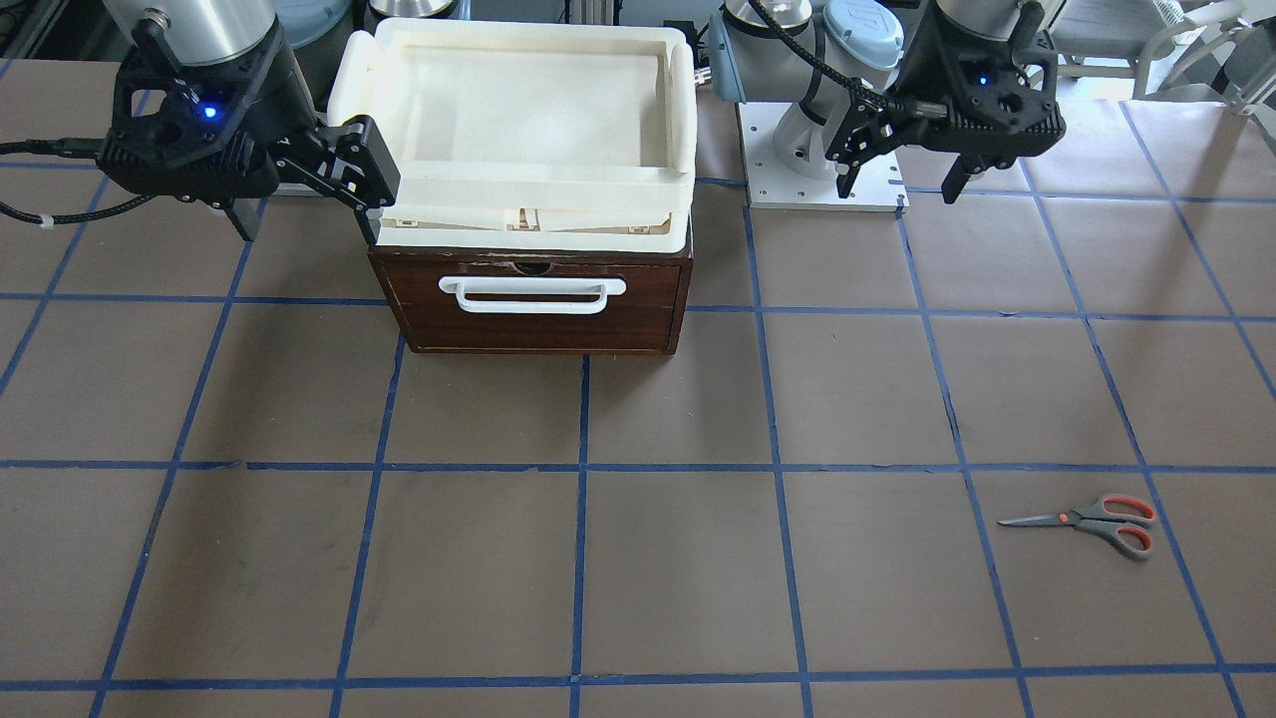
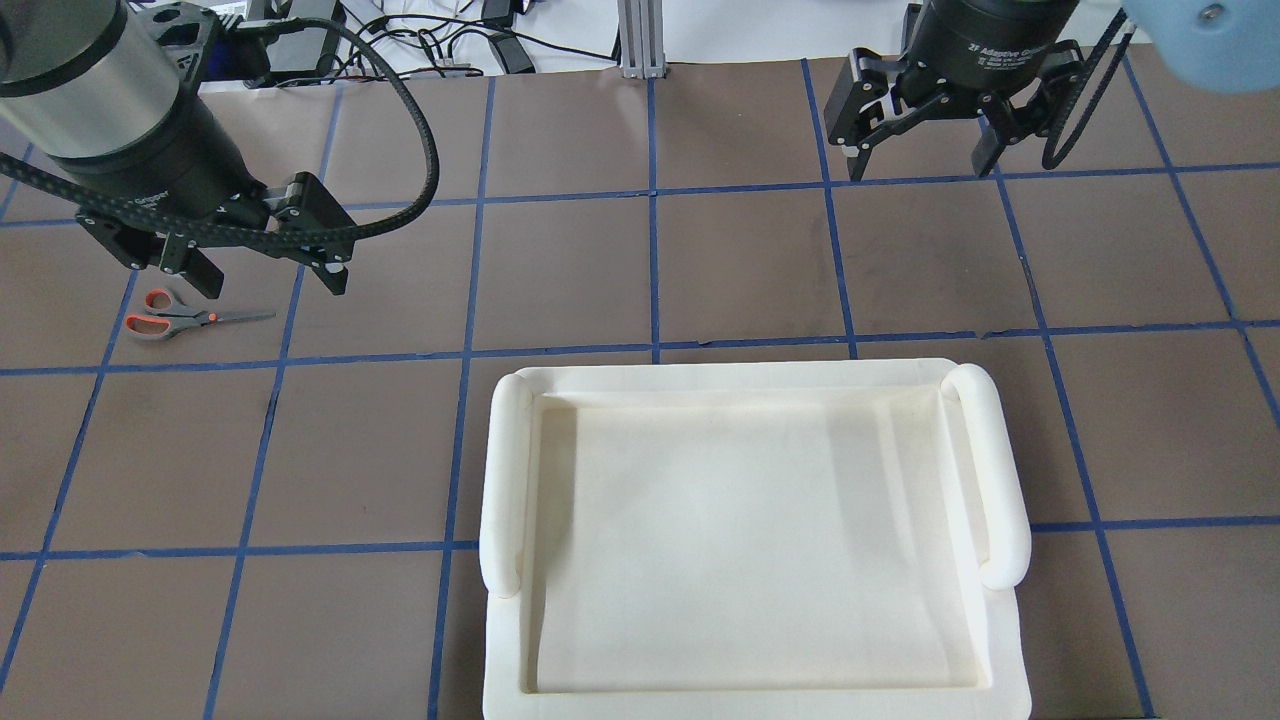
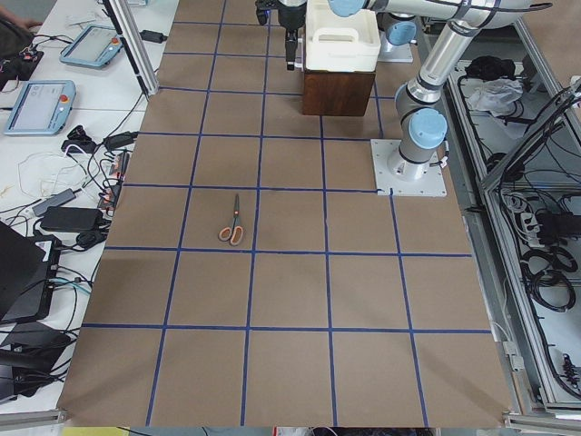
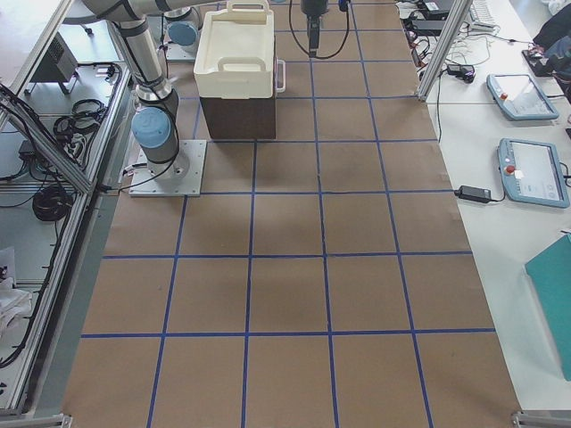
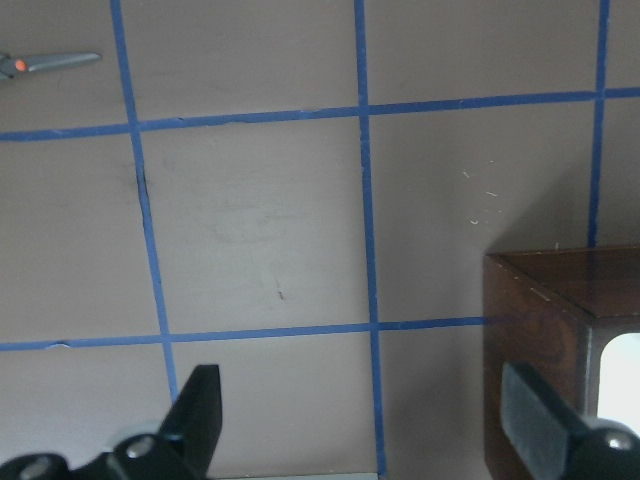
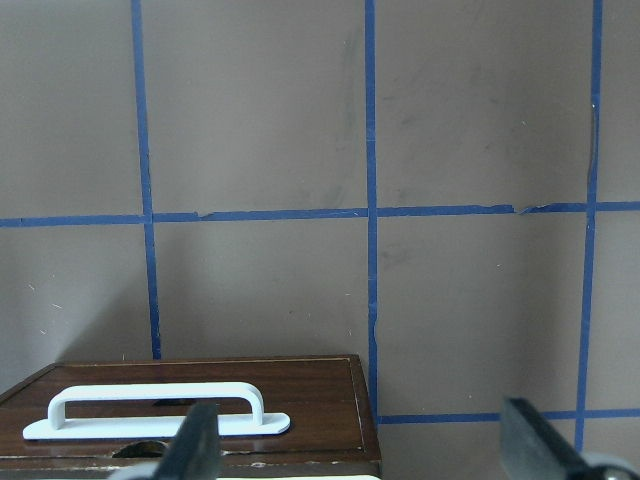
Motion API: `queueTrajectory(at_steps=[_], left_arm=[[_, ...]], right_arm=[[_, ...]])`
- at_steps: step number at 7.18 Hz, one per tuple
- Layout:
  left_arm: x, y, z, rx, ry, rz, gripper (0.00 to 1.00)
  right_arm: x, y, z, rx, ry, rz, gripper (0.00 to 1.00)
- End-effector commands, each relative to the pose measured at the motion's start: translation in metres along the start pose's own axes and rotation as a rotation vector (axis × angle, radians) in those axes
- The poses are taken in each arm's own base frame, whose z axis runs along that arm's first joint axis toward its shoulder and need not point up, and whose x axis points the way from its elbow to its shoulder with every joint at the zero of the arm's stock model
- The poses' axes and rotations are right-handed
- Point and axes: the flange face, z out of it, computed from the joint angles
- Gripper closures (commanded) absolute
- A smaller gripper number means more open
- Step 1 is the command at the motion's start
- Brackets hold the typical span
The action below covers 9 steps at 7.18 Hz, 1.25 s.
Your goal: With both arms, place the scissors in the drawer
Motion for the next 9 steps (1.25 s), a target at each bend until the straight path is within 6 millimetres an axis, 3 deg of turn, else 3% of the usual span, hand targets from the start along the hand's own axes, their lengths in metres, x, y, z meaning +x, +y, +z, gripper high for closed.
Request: queueTrajectory(at_steps=[1, 3, 4, 5, 6, 7, 8, 9], left_arm=[[-0.062, -0.024, 0.026, -0.028, -0.061, 0.250, 0.00], [-0.130, -0.030, 0.054, -0.087, -0.022, 0.453, 0.00], [-0.167, -0.034, 0.077, -0.122, 0.013, 0.508, 0.00], [-0.203, -0.035, 0.095, -0.127, 0.033, 0.561, 0.00], [-0.232, -0.034, 0.114, -0.150, 0.071, 0.595, 0.00], [-0.244, -0.044, 0.133, -0.154, 0.076, 0.625, 0.00], [-0.259, -0.068, 0.151, -0.094, 0.006, 0.717, 0.00], [-0.276, -0.077, 0.174, -0.085, -0.003, 0.896, 0.00]], right_arm=[[-0.012, -0.025, 0.024, 0.030, -0.014, 0.044, 0.00], [-0.096, -0.039, 0.099, -0.047, 0.007, -0.081, 0.00], [-0.127, -0.039, 0.124, -0.059, -0.011, -0.292, 0.00], [-0.132, -0.044, 0.156, -0.115, -0.027, -0.425, 0.00], [-0.137, -0.042, 0.162, -0.126, -0.071, -0.574, 0.00], [-0.140, -0.041, 0.167, -0.110, -0.181, -0.860, 0.00], [-0.133, -0.041, 0.169, -0.115, -0.193, -0.916, 0.00], [-0.124, -0.038, 0.178, -0.175, -0.164, -0.966, 0.00]])
